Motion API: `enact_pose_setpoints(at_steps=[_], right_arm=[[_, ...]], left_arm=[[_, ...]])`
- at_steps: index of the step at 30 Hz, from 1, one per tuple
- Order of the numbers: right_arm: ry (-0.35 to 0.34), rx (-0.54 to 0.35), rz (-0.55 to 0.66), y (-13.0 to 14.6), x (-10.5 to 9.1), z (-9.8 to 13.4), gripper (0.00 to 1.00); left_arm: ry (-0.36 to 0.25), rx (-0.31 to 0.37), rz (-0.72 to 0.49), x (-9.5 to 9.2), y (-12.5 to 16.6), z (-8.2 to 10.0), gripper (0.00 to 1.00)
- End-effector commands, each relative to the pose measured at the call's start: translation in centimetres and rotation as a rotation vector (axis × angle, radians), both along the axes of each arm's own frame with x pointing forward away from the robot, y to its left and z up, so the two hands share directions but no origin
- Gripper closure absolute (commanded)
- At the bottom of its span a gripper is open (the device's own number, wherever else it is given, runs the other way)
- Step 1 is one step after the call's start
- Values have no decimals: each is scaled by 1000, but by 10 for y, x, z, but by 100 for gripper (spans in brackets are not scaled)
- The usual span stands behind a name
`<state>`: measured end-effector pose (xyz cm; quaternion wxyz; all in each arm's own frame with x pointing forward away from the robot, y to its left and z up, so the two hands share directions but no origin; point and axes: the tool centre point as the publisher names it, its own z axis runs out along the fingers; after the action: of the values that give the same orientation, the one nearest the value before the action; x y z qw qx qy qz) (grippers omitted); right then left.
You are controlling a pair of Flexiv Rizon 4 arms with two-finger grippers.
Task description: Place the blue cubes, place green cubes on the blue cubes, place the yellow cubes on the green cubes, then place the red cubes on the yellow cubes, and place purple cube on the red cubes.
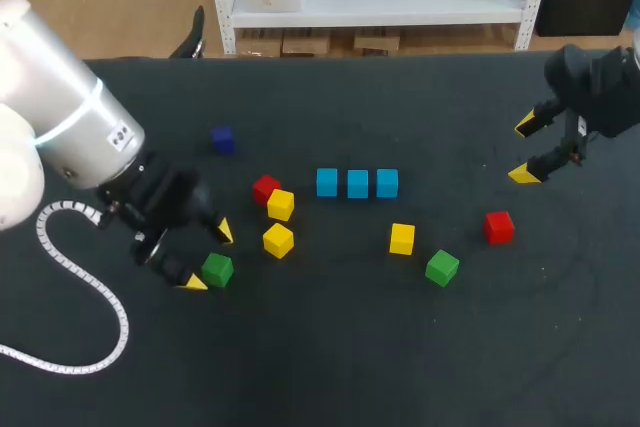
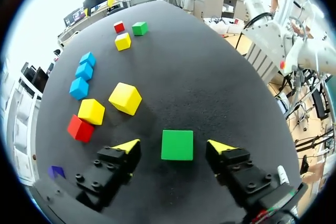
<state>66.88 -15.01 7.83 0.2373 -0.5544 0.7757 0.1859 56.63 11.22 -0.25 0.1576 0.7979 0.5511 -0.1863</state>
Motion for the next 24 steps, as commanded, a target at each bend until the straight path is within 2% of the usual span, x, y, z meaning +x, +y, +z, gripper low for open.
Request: enact_pose_setpoints(at_steps=[1, 3, 4, 5, 11, 17, 24], right_arm=[[0, 2, 1, 0, 0, 0, 0], [0, 2, 1, 0, 0, 0, 0], [0, 2, 1, 0, 0, 0, 0], [0, 2, 1, 0, 0, 0, 0], [0, 2, 1, 0, 0, 0, 0], [0, 2, 1, 0, 0, 0, 0], [0, 2, 1, 0, 0, 0, 0]], left_arm=[[0, -2, -2, 2, -1, -6, 59], [0, -1, -1, 3, -1, -7, 76], [-1, -1, -1, 3, -2, -8, 93], [-1, -2, -1, 3, -2, -8, 100], [-2, -12, 27, 1, -5, 1, 100], [-7, -62, 105, -3, -11, 33, 100], [-5, -80, 194, 9, -34, 66, 100]])
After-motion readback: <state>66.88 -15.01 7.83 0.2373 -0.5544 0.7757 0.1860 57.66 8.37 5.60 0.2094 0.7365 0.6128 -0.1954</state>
